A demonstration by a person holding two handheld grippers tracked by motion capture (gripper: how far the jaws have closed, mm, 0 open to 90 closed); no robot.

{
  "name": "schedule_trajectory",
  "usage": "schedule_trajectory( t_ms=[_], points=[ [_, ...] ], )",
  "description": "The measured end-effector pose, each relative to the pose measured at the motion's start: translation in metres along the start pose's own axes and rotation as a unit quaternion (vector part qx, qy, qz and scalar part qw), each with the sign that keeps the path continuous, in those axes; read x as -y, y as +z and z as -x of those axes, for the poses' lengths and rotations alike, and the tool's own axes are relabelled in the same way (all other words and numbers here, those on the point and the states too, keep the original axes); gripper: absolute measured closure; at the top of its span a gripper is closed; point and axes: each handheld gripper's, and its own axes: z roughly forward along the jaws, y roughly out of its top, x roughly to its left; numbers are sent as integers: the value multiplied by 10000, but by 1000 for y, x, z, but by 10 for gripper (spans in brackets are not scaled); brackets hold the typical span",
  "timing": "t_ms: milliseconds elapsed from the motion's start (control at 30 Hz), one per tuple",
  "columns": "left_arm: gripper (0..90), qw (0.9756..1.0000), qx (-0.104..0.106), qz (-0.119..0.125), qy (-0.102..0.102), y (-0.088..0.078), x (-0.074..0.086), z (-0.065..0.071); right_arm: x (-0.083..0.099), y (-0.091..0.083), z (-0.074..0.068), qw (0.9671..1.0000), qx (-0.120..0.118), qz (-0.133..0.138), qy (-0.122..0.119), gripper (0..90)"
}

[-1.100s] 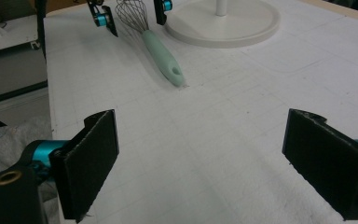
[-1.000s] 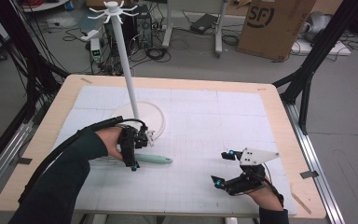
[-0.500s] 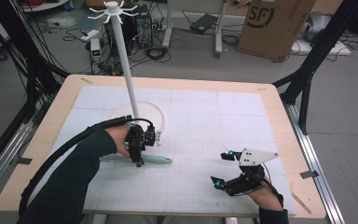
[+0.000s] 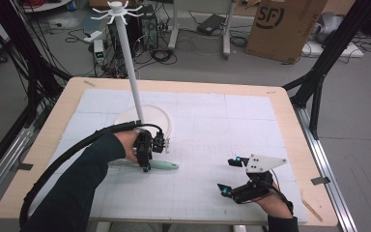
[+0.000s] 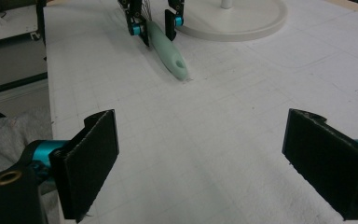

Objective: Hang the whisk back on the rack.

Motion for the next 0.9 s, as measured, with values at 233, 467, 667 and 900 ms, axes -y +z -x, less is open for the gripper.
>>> schedule_trajectory(
  t_ms=[233, 467, 667, 900],
  points=[
    [581, 9999, -63, -107, 55, 3, -2, 3, 0, 2, -1, 10000, -3, -47, -16, 97],
    [621, 9996, -134, -255, 73, 6, -3, 7, 1, 3, -1, 10000, -6, -61, -14, 97],
    [658, 9993, -210, -297, 63, 6, -4, 9, 1, 2, -1, 10000, 11, -44, 1, 97],
    [674, 9983, -436, -371, 64, 7, -7, 15, 1, 2, -2, 10000, 20, -46, -4, 97]
  ],
)
